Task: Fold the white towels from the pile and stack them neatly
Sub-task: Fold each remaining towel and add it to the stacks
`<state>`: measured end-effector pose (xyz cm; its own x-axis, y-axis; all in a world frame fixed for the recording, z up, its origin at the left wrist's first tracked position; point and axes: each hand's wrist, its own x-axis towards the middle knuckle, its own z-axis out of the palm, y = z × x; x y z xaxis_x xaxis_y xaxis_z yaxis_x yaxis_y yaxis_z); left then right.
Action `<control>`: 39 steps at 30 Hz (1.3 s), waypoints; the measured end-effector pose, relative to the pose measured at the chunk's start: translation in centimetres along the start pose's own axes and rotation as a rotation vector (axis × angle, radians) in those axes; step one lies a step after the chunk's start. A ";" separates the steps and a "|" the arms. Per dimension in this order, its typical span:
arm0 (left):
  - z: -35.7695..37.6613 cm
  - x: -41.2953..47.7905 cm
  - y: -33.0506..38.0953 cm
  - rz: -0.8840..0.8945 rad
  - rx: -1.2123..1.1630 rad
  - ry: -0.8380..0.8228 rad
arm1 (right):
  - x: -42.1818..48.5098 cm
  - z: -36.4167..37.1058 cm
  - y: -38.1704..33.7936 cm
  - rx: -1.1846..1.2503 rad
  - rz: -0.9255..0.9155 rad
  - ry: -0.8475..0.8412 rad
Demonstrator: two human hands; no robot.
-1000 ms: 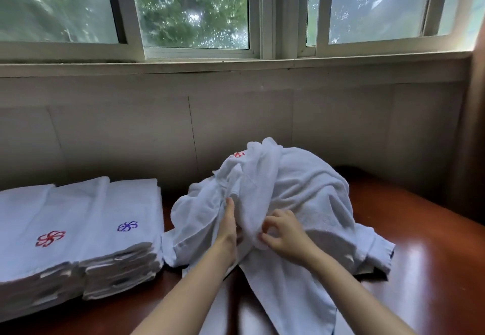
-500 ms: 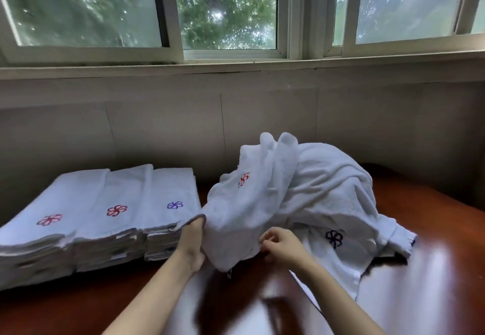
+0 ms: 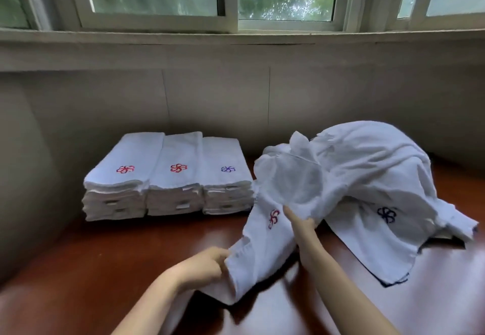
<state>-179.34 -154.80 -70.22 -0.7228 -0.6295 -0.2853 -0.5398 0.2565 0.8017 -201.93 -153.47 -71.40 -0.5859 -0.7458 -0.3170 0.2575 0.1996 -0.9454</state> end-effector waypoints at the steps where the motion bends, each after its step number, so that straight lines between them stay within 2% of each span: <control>1: -0.1 -0.2 0.1 0.008 0.098 0.026 | 0.2 -0.1 0.2 -0.094 0.004 0.033; 4: 0.4 -0.6 0.0 -0.014 0.122 0.033 | 0.3 -0.1 0.5 -0.437 -0.053 0.182; 5: 0.8 -0.7 0.1 -0.048 0.154 0.086 | 0.3 -0.3 0.5 -0.471 -0.092 0.193; 8: 1.8 -0.5 0.2 -0.080 0.515 0.381 | 0.4 -0.8 -0.2 -0.434 -0.235 0.145; 10: 2.5 0.0 -0.1 -0.036 0.569 0.522 | 0.2 -1.2 -0.4 -0.473 -0.294 0.164; 15: 1.7 0.5 -1.1 -0.009 0.599 0.596 | -0.4 -2.7 -0.6 -0.575 -0.488 0.114; 17: 1.1 0.6 -1.6 0.002 0.579 0.635 | -0.4 -3.5 -0.6 -0.602 -0.579 0.124; 20: -0.4 0.3 -2.4 -0.007 0.422 0.737 | -0.6 -4.7 -0.8 -0.614 -0.652 0.105; 23: -2.3 -0.2 -3.2 -0.005 0.308 0.948 | -0.5 -5.5 -0.8 -0.580 -0.684 0.023; 25: -3.3 -0.4 -3.7 -0.009 0.244 1.082 | 0.0 -5.9 -0.6 -0.501 -0.638 -0.047; 27: -4.1 -0.4 -4.6 -0.050 0.182 1.190 | 1.0 -6.2 -0.1 -0.506 -0.622 -0.021; 29: -4.5 -0.6 -4.9 -0.162 0.186 1.164 | 1.7 -6.4 0.1 -0.571 -0.662 0.044; 31: -4.3 -0.9 -4.9 -0.357 0.329 0.964 | 2.1 -6.3 0.3 -0.602 -0.605 0.055; 33: -3.4 -0.7 -4.6 -0.445 0.560 0.767 | 2.7 -6.3 0.6 -0.664 -0.547 0.001; 36: -1.6 0.1 -3.3 -0.323 0.873 0.751 | 3.3 -6.1 1.3 -0.907 -0.474 -0.073; 39: -0.6 1.3 -2.6 -0.106 0.916 0.658 | 3.7 -5.4 1.4 -1.126 -0.451 -0.018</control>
<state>-178.59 -156.72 -72.33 -0.4338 -0.8739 0.2195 -0.8928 0.4497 0.0259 -207.89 -152.54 -74.28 -0.4377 -0.8977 0.0508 -0.7844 0.3537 -0.5095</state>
